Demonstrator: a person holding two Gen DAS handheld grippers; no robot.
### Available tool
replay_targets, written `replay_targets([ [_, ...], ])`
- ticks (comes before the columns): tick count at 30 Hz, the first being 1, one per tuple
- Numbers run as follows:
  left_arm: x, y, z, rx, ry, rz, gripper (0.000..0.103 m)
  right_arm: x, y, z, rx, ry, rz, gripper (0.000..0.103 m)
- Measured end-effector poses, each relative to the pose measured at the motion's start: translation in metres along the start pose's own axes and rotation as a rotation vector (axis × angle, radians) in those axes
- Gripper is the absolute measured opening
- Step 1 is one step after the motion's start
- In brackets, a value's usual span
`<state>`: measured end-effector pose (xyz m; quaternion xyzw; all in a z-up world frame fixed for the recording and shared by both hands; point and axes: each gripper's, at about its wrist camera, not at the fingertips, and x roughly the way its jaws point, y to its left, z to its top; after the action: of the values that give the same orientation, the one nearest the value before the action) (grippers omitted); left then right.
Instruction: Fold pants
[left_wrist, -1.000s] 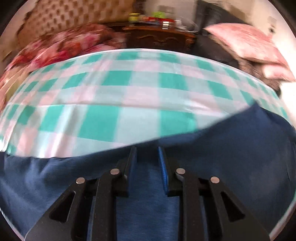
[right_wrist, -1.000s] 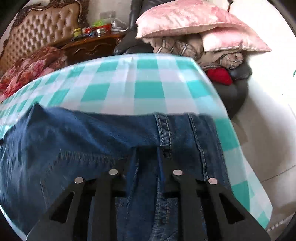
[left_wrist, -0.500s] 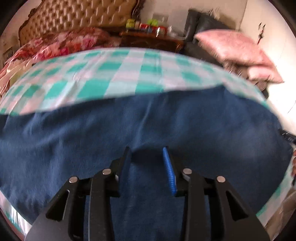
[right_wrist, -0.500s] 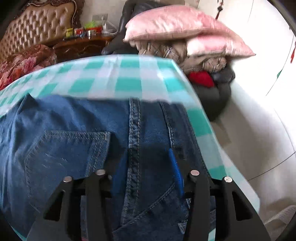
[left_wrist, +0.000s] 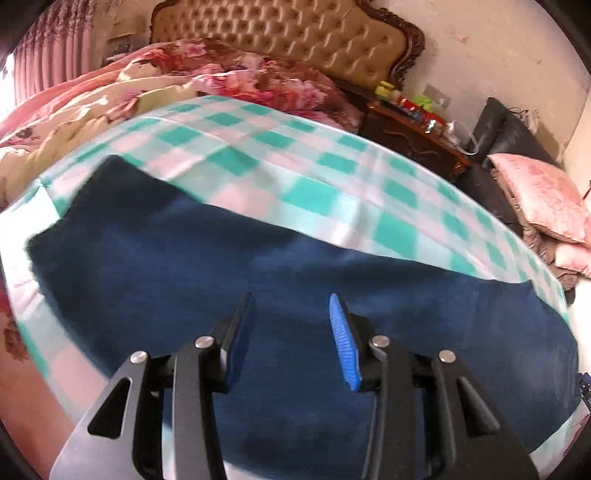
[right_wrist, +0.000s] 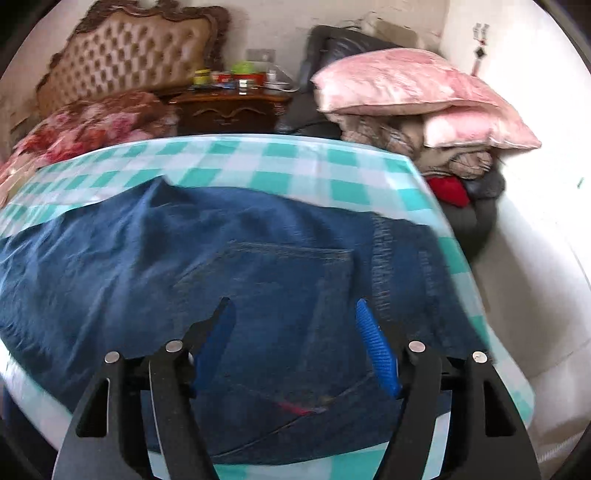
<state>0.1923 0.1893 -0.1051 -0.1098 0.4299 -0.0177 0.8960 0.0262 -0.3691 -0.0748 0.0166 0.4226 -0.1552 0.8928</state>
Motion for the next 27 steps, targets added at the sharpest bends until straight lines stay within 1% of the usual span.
replay_targets([
  [1, -0.005, -0.003, -0.003, 0.029, -0.001, -0.012, 0.041, 0.001, 0.004, -0.003, -0.012, 0.008, -0.011, 0.065],
  [2, -0.009, -0.013, -0.011, 0.091, 0.009, -0.044, 0.041, 0.005, 0.005, -0.006, -0.011, 0.018, -0.025, 0.065],
  [3, -0.01, -0.02, -0.016, 0.128, 0.019, -0.063, 0.041, 0.009, 0.004, -0.01, -0.003, 0.035, -0.039, 0.065],
  [4, -0.01, -0.033, -0.027, 0.187, 0.041, -0.091, 0.041, 0.02, 0.001, -0.018, 0.003, 0.091, -0.065, 0.065],
  [5, -0.007, -0.039, -0.034, 0.217, 0.055, -0.095, 0.042, 0.026, -0.002, -0.024, 0.012, 0.122, -0.067, 0.065],
  [6, -0.003, -0.044, -0.039, 0.237, 0.066, -0.086, 0.044, 0.027, -0.009, -0.031, 0.051, 0.107, -0.036, 0.065],
  [7, 0.007, -0.042, -0.042, 0.239, 0.083, -0.039, 0.044, 0.027, -0.011, -0.034, 0.067, 0.101, -0.023, 0.065],
  [8, 0.012, -0.04, -0.046, 0.221, 0.094, -0.007, 0.042, 0.027, -0.012, -0.035, 0.066, 0.098, -0.019, 0.065],
  [9, 0.013, -0.032, -0.043, 0.18, 0.081, -0.001, 0.04, 0.026, -0.01, -0.034, 0.056, 0.102, -0.025, 0.065],
  [10, 0.013, -0.03, -0.042, 0.16, 0.087, 0.007, 0.04, 0.024, -0.01, -0.031, 0.055, 0.103, -0.035, 0.065],
  [11, 0.011, -0.03, -0.04, 0.154, 0.086, 0.012, 0.04, 0.017, -0.01, -0.029, 0.06, 0.082, -0.036, 0.065],
  [13, -0.003, -0.044, -0.04, 0.199, 0.048, -0.031, 0.04, 0.001, -0.01, -0.027, 0.063, 0.005, 0.004, 0.065],
  [14, -0.007, -0.052, -0.042, 0.223, 0.038, -0.049, 0.041, -0.003, -0.01, -0.026, 0.056, -0.01, 0.0, 0.065],
  [15, -0.011, -0.06, -0.044, 0.241, 0.036, -0.066, 0.041, -0.004, -0.011, -0.028, 0.055, -0.011, -0.014, 0.065],
  [16, -0.014, -0.071, -0.049, 0.252, 0.041, -0.092, 0.041, -0.001, -0.014, -0.031, 0.067, 0.006, -0.021, 0.065],
  [19, -0.016, -0.1, -0.067, 0.289, 0.052, -0.138, 0.041, 0.011, -0.026, -0.043, 0.11, 0.063, -0.041, 0.065],
  [21, -0.014, -0.118, -0.082, 0.337, 0.058, -0.143, 0.041, 0.012, -0.034, -0.049, 0.154, 0.071, -0.004, 0.065],
  [23, -0.002, -0.131, -0.094, 0.372, 0.091, -0.141, 0.041, 0.012, -0.038, -0.051, 0.156, 0.082, 0.01, 0.065],
  [24, 0.001, -0.132, -0.097, 0.379, 0.092, -0.128, 0.041, 0.012, -0.038, -0.052, 0.157, 0.087, 0.013, 0.065],
  [25, 0.0, -0.136, -0.101, 0.395, 0.071, -0.105, 0.041, 0.01, -0.038, -0.052, 0.152, 0.092, 0.012, 0.065],
  [26, 0.0, -0.138, -0.101, 0.394, 0.073, -0.095, 0.041, 0.008, -0.036, -0.053, 0.141, 0.094, 0.011, 0.064],
  [27, -0.001, -0.138, -0.101, 0.382, 0.078, -0.097, 0.041, 0.001, -0.038, -0.052, 0.138, 0.076, 0.017, 0.063],
])
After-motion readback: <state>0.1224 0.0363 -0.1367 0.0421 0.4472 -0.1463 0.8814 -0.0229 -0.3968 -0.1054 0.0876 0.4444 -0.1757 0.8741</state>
